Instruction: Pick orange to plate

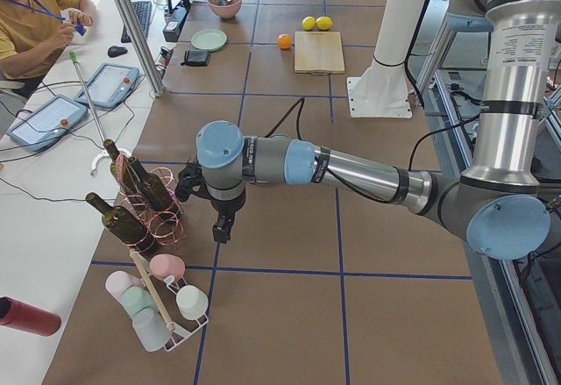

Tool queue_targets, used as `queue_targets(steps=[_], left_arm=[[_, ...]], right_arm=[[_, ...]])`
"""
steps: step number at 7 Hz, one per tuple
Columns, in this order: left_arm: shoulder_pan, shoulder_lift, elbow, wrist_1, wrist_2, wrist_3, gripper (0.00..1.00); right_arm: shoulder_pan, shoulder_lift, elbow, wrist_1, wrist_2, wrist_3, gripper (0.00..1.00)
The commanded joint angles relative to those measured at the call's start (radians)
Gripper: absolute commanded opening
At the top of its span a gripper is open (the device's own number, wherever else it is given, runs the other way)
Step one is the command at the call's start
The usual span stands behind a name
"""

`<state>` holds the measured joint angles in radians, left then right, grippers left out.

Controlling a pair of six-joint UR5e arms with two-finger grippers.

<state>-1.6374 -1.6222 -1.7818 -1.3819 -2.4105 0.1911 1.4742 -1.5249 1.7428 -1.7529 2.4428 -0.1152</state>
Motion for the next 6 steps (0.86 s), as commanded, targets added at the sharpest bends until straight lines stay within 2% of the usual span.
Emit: queue_targets(steps=[1, 2, 5, 6], left_arm=[[0.036, 0.004, 0.010, -0.081, 0.004, -0.007, 1.00], [0.094, 0.004, 0.013, -0.086, 0.011, -0.009, 1.00], [0.103, 0.016, 0.001, -0.112, -0.001, 0.001, 1.00], [0.161, 0.018, -0.022, -0.149, -0.004, -0.024, 1.00]], right_arm=[[0.000, -0.038, 0.042, 0.000, 0.001, 0.000, 1.00], [0.000, -0.041, 0.041, 0.000, -0.001, 0.003, 1.00], [-0.002, -0.041, 0.041, 0.001, -0.005, 0.009, 1.00], [-0.005, -0.041, 0.041, 0.001, -0.004, 0.011, 1.00]])
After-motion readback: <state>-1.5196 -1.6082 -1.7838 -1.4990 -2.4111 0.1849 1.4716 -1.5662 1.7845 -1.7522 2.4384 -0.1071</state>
